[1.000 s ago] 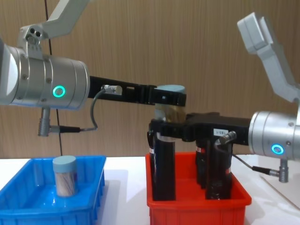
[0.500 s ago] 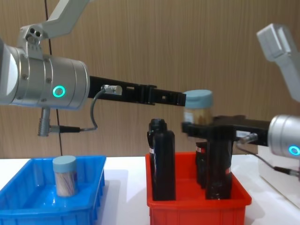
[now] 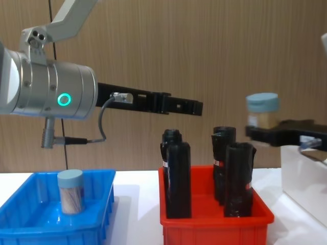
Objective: Pick the cotton swabs from the blue box and place them into the white box.
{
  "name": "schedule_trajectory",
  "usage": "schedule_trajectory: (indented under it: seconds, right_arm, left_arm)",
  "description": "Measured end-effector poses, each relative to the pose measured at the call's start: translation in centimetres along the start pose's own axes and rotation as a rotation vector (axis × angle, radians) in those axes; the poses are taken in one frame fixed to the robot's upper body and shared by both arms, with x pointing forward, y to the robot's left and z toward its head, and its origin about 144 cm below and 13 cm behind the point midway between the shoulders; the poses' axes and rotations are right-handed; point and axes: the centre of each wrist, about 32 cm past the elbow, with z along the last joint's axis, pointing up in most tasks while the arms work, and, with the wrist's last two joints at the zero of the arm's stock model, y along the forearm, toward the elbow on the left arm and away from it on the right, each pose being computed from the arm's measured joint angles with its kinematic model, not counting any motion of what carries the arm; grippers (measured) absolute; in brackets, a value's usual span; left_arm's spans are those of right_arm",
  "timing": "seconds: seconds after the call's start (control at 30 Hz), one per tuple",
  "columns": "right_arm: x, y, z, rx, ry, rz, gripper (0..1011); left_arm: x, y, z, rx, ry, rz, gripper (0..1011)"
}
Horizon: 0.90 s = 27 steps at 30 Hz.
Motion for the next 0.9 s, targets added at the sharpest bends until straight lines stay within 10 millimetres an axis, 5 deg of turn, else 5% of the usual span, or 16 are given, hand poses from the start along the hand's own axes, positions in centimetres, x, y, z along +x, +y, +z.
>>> schedule_trajectory:
  seconds: [0.9]
  right_arm:
    - [6.2, -2.7, -0.1, -0.112, 0.001, -0.378, 648]
  left_arm:
    - [0.0, 0.0, 0.0, 0.0, 0.0, 0.0, 1000]
